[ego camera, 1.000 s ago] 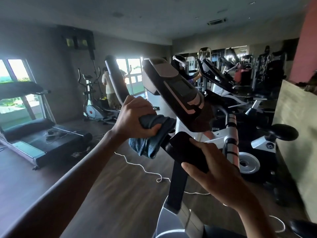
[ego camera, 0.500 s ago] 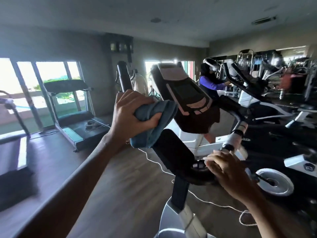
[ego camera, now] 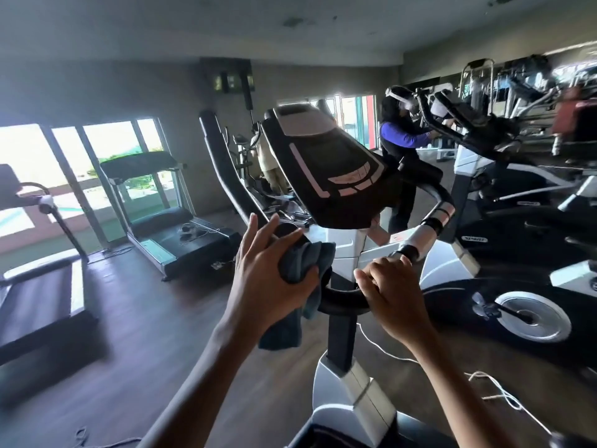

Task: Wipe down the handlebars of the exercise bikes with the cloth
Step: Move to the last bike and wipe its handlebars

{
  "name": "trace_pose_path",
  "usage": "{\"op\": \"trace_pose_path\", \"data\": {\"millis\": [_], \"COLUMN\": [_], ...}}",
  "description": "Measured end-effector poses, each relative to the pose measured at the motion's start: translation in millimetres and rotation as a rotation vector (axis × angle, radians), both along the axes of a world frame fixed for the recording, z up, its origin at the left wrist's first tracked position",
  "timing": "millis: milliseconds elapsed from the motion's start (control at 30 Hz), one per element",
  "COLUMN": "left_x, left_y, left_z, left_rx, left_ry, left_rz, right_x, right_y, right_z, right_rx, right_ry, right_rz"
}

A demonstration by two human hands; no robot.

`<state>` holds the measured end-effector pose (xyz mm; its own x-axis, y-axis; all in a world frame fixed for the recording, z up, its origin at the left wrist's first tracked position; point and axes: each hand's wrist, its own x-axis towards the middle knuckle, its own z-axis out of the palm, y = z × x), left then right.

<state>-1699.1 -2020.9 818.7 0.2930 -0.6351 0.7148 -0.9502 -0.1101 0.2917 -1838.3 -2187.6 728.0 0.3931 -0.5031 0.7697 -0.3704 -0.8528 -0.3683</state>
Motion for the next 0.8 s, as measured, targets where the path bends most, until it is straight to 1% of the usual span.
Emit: {"op": "trace_pose_path", "data": {"millis": [67,100,133,167,233,267,300,400,467,533,633,667,733,800], "left_x": [7,7,3,-3,-19,-23,-21,-1,4,3,0,0,-4,-7], "left_y": [-9,-13,-15,-14,-8,-6,-6,-27,-35,-32,-20,-18,-13,-6], "left_z": [24,31,31,23,-2,-8,-4,31,46,37,20,18,16,6], "left_rx": [0.189,0.25,0.271,0.247,0.134,0.119,0.149,0.325,0.348,0.264,-0.031,-0.109,-0.195,-0.192], "left_ry": [0.025,0.036,0.023,-0.016,-0.112,-0.137,-0.138,-0.082,-0.085,-0.063,0.057,0.056,-0.015,-0.086], "left_rz": [0.08,0.122,0.155,0.17,0.17,0.169,0.162,0.192,0.201,0.164,0.049,0.025,0.006,-0.026], "right_x": [0,0,1,1,2,3,3,4,3,3,4,4,4,4], "right_y": [1,1,1,1,0,0,-1,-2,-1,0,-1,-2,-2,-4], "right_z": [-1,0,0,-1,-4,-5,-6,-5,-4,-5,-8,-8,-8,-9], "right_rx": [0.002,0.006,0.011,0.012,0.005,0.003,0.006,0.012,0.003,-0.008,0.007,0.005,-0.002,-0.003], "right_ry": [0.005,0.005,0.0,-0.012,-0.034,-0.041,-0.042,-0.02,-0.031,-0.06,-0.062,-0.058,-0.05,-0.04], "right_rz": [0.009,0.01,0.012,0.011,0.007,0.006,0.004,-0.002,0.004,0.008,-0.002,-0.005,0.001,0.011]}}
